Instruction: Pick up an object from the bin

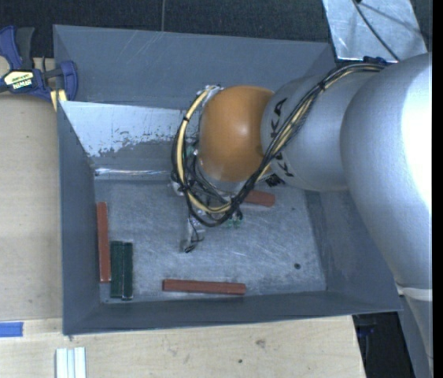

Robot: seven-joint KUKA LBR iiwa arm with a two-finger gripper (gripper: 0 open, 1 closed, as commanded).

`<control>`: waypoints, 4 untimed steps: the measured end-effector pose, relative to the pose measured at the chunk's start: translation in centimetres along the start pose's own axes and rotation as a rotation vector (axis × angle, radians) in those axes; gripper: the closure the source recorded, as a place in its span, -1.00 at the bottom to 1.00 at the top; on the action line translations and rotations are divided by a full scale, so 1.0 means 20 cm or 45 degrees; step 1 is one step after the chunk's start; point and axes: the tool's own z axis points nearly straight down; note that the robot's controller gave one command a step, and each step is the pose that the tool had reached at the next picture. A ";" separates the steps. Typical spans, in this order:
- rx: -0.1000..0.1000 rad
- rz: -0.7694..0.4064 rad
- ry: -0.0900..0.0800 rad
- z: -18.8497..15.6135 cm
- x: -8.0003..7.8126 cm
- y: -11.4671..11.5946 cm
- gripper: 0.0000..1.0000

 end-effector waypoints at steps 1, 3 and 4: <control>0.000 0.066 -0.009 -0.01 -0.01 -0.44 -1.00; -0.005 -0.275 0.000 -0.01 0.08 -0.45 -1.00; -0.006 -0.271 -0.004 -0.02 0.07 -0.46 1.00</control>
Offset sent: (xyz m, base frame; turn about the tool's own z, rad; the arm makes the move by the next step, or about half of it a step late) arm 0.0129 -0.0801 0.0025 0.0435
